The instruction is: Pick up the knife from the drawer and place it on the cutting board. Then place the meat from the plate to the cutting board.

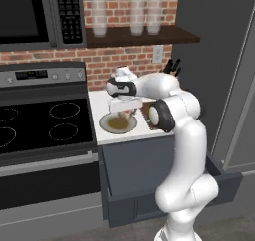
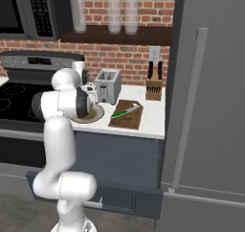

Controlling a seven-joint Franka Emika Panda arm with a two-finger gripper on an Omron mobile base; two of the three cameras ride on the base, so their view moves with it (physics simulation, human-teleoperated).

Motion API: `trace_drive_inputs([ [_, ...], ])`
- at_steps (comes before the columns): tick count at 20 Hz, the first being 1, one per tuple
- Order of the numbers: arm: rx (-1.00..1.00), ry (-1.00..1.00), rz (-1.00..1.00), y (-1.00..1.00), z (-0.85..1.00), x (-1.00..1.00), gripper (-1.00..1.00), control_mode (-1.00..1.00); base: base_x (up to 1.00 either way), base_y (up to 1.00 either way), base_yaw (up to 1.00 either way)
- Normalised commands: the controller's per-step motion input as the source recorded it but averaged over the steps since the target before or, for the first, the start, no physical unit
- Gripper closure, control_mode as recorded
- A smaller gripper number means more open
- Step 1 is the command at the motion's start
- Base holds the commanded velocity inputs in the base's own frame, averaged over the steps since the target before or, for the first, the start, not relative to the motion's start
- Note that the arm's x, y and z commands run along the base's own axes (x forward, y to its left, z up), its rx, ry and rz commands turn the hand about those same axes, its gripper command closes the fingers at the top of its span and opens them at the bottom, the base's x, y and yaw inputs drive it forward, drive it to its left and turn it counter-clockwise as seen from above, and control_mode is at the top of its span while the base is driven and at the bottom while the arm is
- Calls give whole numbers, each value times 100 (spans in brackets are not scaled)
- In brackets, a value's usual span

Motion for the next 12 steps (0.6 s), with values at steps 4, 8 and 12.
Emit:
trace_drive_inputs([
  [4,0,-9,0,-44,45,-85,100,-100,0,0,0],
  [8,0,-1,-4,-59,7,-51,100,-100,0,0,0],
  [12,0,0,-10,-78,0,-16,100,-100,0,0,0],
])
